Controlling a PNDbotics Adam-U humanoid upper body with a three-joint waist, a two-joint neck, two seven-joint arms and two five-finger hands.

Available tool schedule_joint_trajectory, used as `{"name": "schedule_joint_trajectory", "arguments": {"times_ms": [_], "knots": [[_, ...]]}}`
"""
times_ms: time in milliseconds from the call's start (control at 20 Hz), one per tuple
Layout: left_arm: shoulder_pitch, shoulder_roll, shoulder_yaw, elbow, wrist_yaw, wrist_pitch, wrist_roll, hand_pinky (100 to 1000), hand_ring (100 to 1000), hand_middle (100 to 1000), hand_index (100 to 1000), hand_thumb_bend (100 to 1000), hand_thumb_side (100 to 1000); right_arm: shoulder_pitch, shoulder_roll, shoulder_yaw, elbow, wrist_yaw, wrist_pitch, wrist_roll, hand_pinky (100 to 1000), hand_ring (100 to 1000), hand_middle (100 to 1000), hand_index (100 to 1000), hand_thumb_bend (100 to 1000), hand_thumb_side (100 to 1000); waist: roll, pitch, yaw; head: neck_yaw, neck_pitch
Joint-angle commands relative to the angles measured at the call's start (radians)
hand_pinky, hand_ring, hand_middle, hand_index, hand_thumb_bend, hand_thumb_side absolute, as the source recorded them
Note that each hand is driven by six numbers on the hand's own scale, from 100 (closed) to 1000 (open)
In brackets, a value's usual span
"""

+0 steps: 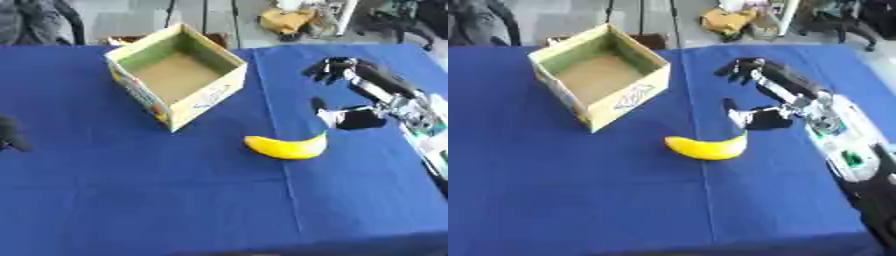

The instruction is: Pick up objects on the table and place them in the box.

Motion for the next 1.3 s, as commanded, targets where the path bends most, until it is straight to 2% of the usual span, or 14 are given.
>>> {"name": "schedule_joint_trajectory", "arguments": {"times_ms": [50,700,1300], "knots": [[-0.004,0.020,0.001,-0.012,0.001,-0.002,-0.003,529,462,531,645,228,1000,-0.019,-0.033,-0.002,0.005,0.017,-0.016,0.024,703,786,801,881,100,307,0.003,-0.013,-0.001,-0.002,0.006],[-0.005,0.019,0.000,-0.011,0.002,-0.002,-0.004,529,462,531,645,227,1000,-0.018,-0.015,0.035,0.031,0.060,-0.048,0.131,720,807,814,884,100,482,0.004,-0.014,0.002,-0.006,0.008],[-0.006,0.018,-0.002,-0.010,0.003,-0.002,-0.007,529,462,531,645,227,1000,-0.009,0.034,0.074,0.091,0.124,-0.081,0.157,717,803,811,882,100,586,0.007,-0.014,0.003,-0.013,0.007]]}}
